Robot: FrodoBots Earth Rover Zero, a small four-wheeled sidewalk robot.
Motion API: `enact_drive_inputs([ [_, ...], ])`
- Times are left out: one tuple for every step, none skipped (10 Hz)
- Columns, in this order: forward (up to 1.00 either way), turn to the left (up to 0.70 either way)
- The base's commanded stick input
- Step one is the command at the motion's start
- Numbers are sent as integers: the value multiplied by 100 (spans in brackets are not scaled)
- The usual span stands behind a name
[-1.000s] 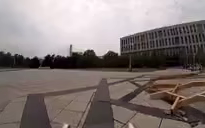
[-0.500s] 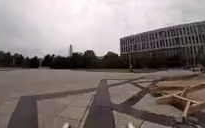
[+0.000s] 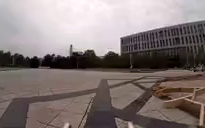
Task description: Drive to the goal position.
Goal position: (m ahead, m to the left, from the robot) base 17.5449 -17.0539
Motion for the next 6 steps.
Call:
enact_drive_inputs([
  [50,-2],
  [50,-2],
  [50,-2],
  [50,-5],
  [50,-9],
  [50,-10],
])
